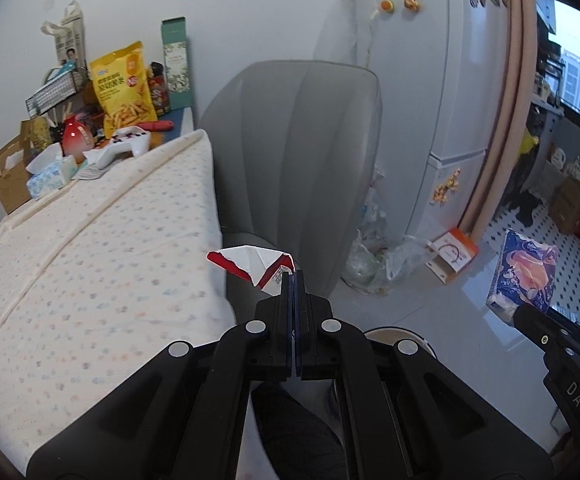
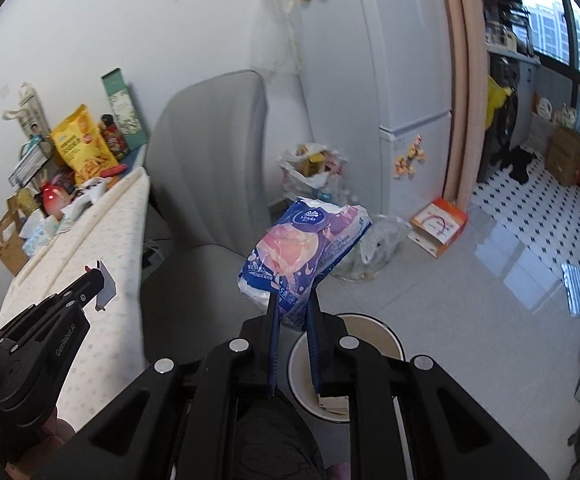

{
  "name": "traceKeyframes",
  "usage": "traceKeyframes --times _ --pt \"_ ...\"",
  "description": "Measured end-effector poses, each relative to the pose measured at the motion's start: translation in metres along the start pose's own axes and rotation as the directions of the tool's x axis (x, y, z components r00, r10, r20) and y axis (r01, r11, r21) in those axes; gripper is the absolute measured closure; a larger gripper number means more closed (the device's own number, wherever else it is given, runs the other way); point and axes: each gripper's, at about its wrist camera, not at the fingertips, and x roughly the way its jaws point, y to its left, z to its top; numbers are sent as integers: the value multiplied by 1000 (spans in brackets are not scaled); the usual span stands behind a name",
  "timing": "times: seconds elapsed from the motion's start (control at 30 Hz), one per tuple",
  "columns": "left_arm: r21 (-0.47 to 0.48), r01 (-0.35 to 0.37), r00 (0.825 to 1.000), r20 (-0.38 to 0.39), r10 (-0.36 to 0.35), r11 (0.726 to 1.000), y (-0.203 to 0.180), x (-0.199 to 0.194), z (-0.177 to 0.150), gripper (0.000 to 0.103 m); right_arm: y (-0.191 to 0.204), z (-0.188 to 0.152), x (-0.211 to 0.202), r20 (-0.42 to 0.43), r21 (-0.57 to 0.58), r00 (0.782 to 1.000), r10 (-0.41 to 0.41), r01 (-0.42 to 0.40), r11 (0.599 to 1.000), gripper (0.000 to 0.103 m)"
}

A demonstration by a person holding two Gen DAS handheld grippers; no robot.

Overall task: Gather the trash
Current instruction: 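Carry the red wrapper and blue wipe pack in both tools over the bin, then open the right tool over the bin while the left releases the wrapper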

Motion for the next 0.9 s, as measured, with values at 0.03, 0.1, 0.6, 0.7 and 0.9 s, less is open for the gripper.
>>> traceKeyframes --times 0.03,0.1,0.6,0.7,0.9 --pt "8 6 1000 -14 -5 1000 -6 8 0 101 -5 0 5 -7 6 1000 -6 6 1000 90" --pt "19 16 999 -33 -16 1000 -13 20 0 101 -14 1 14 -20 15 1000 -24 24 1000 90" --pt "73 102 982 -167 -88 992 -62 103 -14 101 -56 5 85 -133 53 985 -110 118 992 89" --pt "70 96 979 -185 -81 993 -59 112 -17 101 -54 3 99 -156 53 982 -106 116 992 89" --pt "57 72 979 -193 -60 996 -49 121 -19 101 -57 1 122 -178 63 978 -110 123 990 62"
